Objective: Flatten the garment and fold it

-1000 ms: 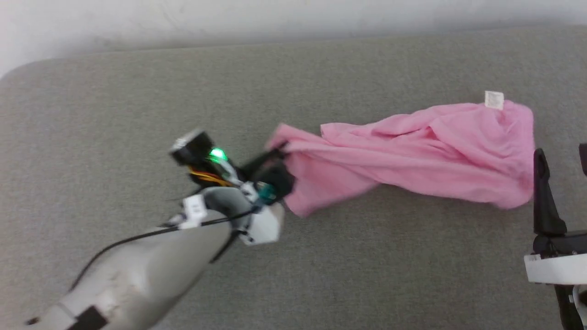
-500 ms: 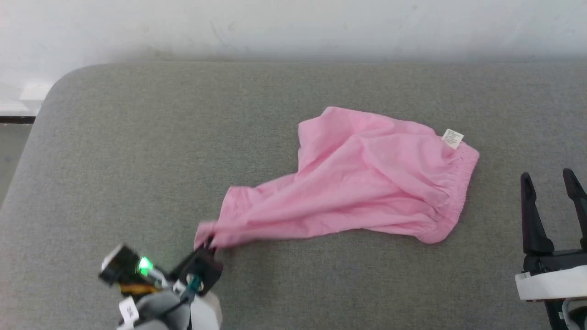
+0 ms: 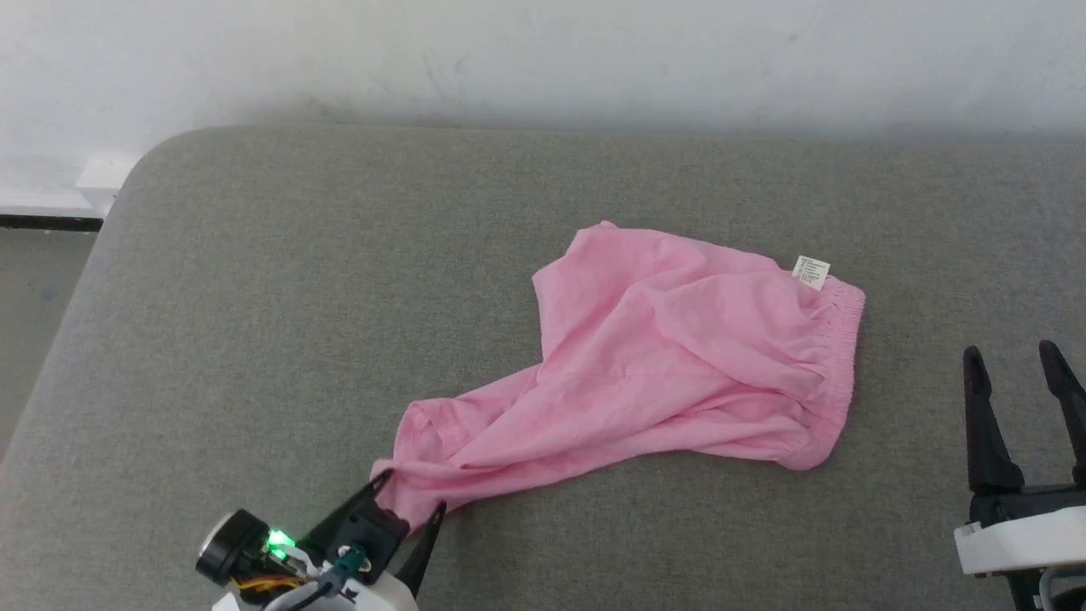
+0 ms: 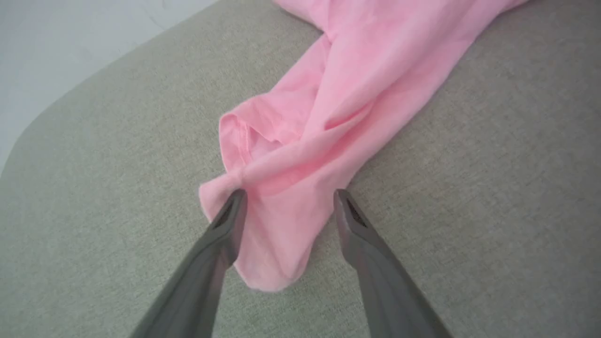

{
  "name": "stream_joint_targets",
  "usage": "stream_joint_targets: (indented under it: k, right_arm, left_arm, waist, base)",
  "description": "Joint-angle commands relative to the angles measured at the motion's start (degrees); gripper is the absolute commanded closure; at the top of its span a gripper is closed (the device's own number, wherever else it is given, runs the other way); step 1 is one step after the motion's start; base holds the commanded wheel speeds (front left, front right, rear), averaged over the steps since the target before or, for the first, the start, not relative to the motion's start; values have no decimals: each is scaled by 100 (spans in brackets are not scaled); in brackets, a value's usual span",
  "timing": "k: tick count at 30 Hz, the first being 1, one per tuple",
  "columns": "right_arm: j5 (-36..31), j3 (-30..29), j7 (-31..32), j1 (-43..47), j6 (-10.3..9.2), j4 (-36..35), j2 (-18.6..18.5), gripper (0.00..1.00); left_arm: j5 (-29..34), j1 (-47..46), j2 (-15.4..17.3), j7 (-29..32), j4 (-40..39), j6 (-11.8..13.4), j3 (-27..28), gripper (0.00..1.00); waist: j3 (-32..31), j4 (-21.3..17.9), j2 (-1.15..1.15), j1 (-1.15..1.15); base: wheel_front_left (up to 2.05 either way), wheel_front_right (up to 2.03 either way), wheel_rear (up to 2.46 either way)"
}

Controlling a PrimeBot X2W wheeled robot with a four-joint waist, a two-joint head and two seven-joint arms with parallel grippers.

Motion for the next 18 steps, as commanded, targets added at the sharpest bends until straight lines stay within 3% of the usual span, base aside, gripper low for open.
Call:
stream_joint_targets:
  k: [1, 5, 9, 14, 18]
  right_arm:
    - [-56, -42, -26, 76, -11, 19, 20, 0]
    - [-78, -40, -26, 74, -11, 13, 58, 0]
    - [-104, -25, -26, 31, -11, -2, 114, 0]
    - [-134, 90, -26, -142, -11, -22, 147, 0]
    - [-156, 196, -26, -328, -11, -53, 119, 0]
  left_arm:
    - [-24, -97, 81, -165, -220, 113, 187, 0]
    - [192, -398, 481, -124, -833, 271, 420, 0]
    - [288, -863, 678, -56, -1370, 236, 654, 0]
    - [377, -1805, 566, 8, -1176, -216, 774, 0]
    - [333, -2590, 275, 33, -629, -633, 819, 0]
  waist:
    - [-69, 47, 0, 1]
    - [-124, 40, 0, 1]
    - [-102, 1, 0, 1]
    - [50, -156, 0, 1]
    - [240, -362, 0, 1]
  base:
    - [0, 0, 0]
    - [0, 0, 0]
    - [0, 0, 0]
    - [0, 0, 0]
    - [0, 0, 0]
